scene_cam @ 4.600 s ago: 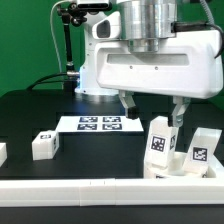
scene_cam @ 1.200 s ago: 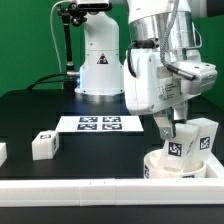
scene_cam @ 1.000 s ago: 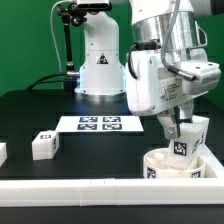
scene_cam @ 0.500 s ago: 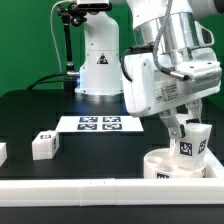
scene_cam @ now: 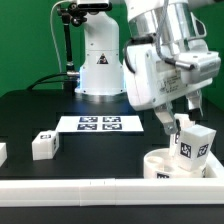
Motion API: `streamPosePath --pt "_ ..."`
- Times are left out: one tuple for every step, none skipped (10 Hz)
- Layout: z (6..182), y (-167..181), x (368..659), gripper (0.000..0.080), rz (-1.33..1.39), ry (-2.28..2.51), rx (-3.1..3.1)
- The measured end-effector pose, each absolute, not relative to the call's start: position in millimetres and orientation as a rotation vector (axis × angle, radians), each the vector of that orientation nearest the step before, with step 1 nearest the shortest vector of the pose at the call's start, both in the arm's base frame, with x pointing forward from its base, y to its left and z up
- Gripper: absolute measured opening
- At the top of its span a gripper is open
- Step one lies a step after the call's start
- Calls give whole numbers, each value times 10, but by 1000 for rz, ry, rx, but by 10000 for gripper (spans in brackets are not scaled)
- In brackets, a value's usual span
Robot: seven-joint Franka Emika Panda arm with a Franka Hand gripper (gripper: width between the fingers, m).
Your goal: Assemble stool
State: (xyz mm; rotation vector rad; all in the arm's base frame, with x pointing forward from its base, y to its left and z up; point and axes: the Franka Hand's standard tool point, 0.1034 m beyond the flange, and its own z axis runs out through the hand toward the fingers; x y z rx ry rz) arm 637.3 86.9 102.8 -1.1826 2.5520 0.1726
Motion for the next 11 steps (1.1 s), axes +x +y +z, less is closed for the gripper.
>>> streamPosePath --pt "1106 878 6399 648 170 2538 -1184" --pt "1084 873 6391 648 164 2527 -1213" --pt "1070 872 6386 648 162 2524 -1223" --pt "1071 871 6386 648 154 2499 -1268" --pt "1067 868 6384 648 126 2423 -1404" --pt "1054 876 6354 648 118 2313 -1619" --pt "1073 868 6370 648 78 2178 -1831" --pt "1094 878 6395 648 44 2038 -2017" --pt "1108 876 6416 648 20 1934 -2118" --pt "1102 870 6412 648 8 1872 -2173" --pt "1103 870 6412 648 1 1832 -2207"
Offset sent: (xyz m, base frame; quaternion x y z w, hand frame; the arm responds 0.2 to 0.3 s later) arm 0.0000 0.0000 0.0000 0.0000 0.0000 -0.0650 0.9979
